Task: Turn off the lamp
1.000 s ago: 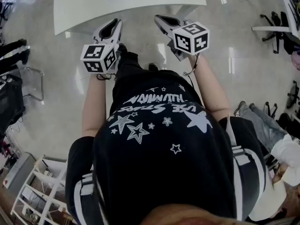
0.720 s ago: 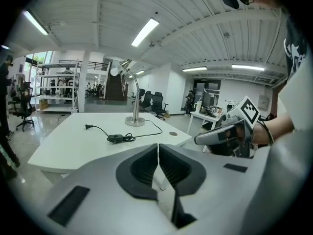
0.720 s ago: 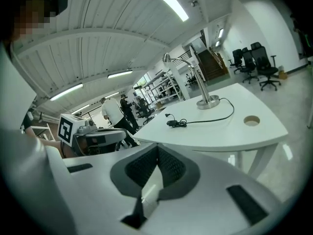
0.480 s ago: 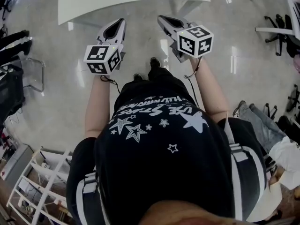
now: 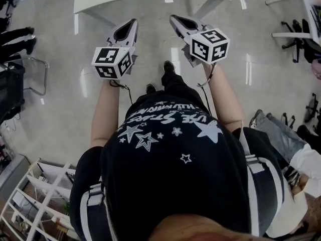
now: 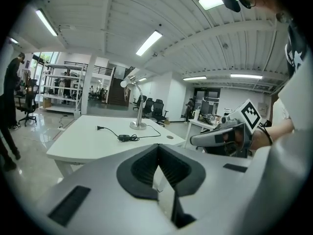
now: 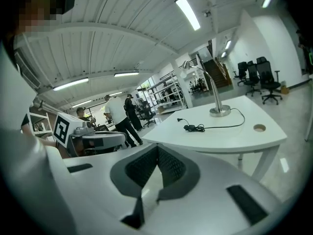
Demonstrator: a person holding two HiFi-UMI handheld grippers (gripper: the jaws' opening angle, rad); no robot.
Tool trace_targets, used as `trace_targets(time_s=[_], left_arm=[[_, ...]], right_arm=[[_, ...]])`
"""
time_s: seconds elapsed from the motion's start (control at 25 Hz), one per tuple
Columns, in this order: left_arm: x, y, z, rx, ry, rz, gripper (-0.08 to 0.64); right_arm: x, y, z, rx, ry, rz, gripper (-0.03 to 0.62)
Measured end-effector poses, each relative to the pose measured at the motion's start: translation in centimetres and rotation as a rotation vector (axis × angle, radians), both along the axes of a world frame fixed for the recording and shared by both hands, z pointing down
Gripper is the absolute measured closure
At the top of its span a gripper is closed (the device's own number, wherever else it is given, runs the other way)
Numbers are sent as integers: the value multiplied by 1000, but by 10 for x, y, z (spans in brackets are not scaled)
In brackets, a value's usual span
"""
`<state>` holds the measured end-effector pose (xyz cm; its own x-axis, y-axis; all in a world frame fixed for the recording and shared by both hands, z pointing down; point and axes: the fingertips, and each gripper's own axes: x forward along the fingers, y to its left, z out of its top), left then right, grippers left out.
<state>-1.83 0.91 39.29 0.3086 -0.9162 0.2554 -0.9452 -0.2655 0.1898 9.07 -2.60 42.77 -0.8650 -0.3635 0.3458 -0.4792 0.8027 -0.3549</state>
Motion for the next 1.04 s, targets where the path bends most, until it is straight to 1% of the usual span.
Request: trace_targets(time_s=[0.16,0.52,0.84,1.04], left_arm=[[-3,25,-3,12,11,13,549],[3,76,-5,43,38,51,549],[14,106,-18,71,31,77,549],[18,127,-17,71,19,92,549]], right_arm=[[-7,26,-16,60,10,9,588],[-9,85,-28,127,38,46,588],[-3,117,-44,154,30,75,588],[-2,135,-42,156,25,85,588]])
